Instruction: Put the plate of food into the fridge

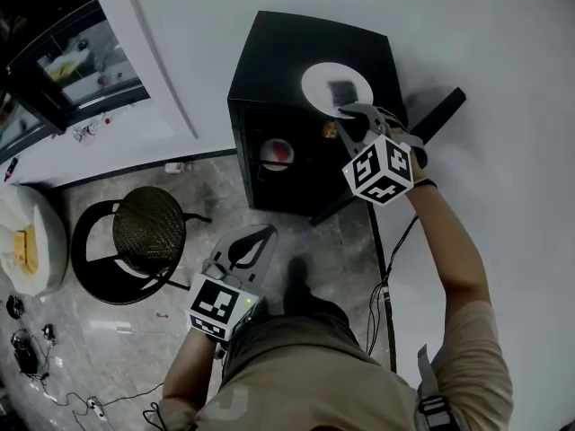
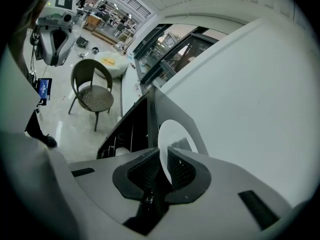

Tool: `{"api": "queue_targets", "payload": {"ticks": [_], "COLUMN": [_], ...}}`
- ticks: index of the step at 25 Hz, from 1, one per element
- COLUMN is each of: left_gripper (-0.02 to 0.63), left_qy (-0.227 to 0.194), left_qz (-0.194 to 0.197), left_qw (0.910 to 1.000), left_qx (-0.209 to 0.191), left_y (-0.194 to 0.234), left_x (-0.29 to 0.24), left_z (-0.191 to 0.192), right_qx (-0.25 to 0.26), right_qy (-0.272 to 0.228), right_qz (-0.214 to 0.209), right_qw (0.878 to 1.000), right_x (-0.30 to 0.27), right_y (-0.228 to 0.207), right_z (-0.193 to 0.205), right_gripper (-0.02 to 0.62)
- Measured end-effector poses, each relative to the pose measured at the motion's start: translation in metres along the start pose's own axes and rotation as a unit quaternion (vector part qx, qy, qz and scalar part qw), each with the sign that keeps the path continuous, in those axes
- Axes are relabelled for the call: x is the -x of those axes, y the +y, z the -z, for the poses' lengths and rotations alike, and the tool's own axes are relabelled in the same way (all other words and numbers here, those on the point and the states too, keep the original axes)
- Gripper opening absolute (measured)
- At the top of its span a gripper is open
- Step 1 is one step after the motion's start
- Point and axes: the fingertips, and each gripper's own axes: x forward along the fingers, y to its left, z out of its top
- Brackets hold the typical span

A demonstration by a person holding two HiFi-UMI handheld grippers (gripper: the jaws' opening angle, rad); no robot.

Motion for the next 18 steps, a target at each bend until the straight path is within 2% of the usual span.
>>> {"api": "queue_targets", "payload": {"ticks": [10, 15, 18], "left_gripper": [0.011, 0.012, 0.012], "left_qy": [-0.004, -0.032, -0.047], "left_qz": [0.019, 0.043, 0.067], "left_qw": [0.9998, 0.9981, 0.9939], "left_qx": [0.001, 0.032, 0.074], "left_y": [0.000, 0.016, 0.029], "left_x": [-0.016, -0.043, -0.069], "left_z": [-0.008, -0.037, -0.060], "right_qx": [0.001, 0.001, 0.000], "right_qy": [-0.017, -0.021, -0.025], "right_qz": [0.000, 0.000, -0.001], "right_qw": [1.000, 1.000, 1.000], "right_x": [0.007, 0.007, 0.007], "right_y": [0.006, 0.006, 0.007], "right_z": [-0.004, -0.005, -0.004], "right_gripper": [0.055, 0.055, 0.055]}}
